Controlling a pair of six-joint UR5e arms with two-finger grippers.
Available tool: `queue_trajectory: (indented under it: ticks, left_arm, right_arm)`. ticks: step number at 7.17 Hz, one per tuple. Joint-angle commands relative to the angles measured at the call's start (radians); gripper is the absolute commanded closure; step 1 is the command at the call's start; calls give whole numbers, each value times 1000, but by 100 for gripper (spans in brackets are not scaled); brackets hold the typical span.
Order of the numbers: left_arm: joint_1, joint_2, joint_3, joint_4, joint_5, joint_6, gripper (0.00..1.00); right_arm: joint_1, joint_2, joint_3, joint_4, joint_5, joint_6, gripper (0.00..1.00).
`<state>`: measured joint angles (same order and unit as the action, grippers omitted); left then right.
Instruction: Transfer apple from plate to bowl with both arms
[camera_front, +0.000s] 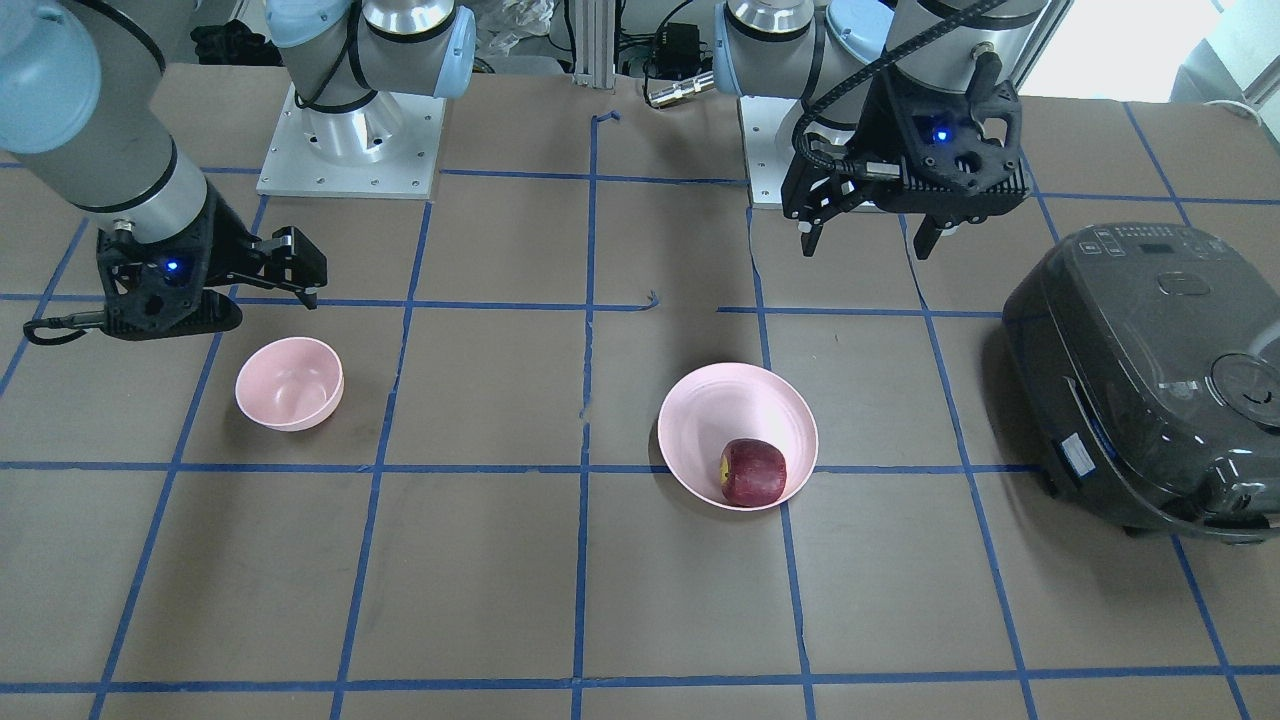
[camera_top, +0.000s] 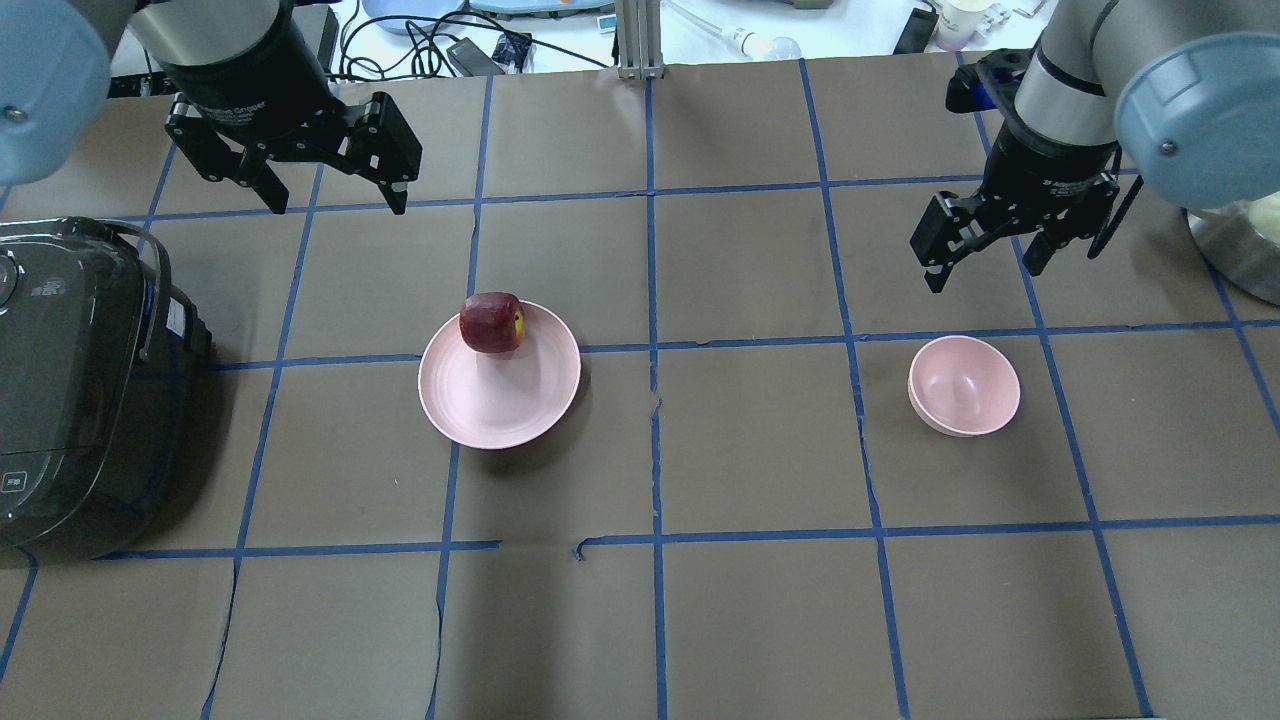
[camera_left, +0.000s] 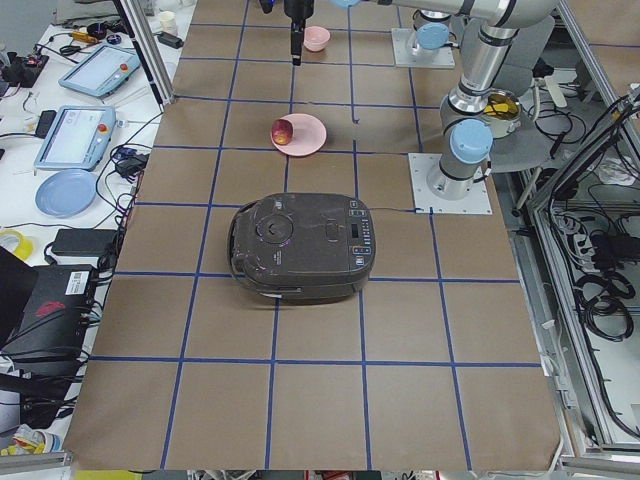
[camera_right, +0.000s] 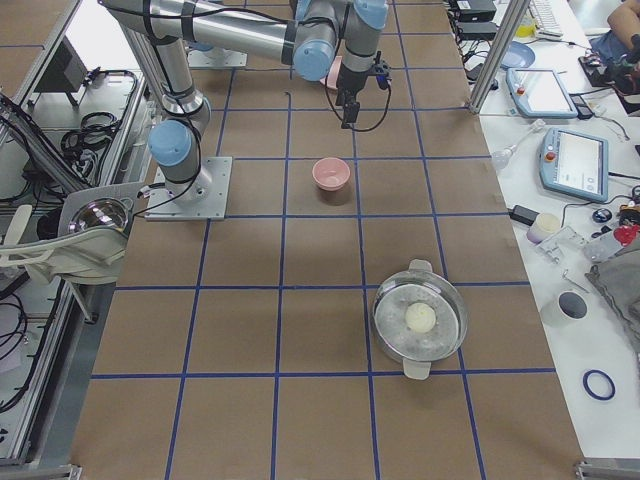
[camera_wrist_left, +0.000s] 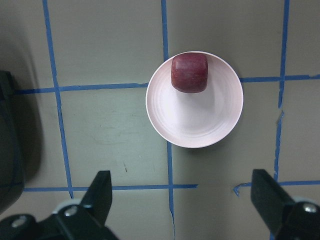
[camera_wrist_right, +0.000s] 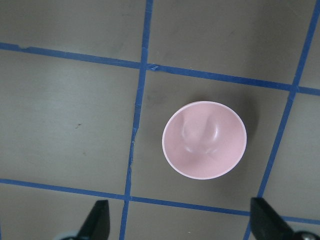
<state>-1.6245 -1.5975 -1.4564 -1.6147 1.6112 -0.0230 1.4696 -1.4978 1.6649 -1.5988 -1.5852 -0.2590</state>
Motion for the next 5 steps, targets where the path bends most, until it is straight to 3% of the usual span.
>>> queue_trajectory:
  ticks: [1, 2, 4, 5]
  left_arm:
    - [0, -1, 1, -2, 0, -2, 0]
    - [0, -1, -1, -2, 0, 0, 0]
    - [-2, -7, -2, -2, -2, -2, 0]
    - [-2, -5, -1, -2, -2, -2, 0]
  right_arm:
    - [138, -11, -17, -10, 4, 123, 0]
    - [181, -25, -55, -16, 5, 129, 0]
    - [187, -86, -175, 151, 8, 127, 0]
    - [184, -81, -172, 167, -5, 129, 0]
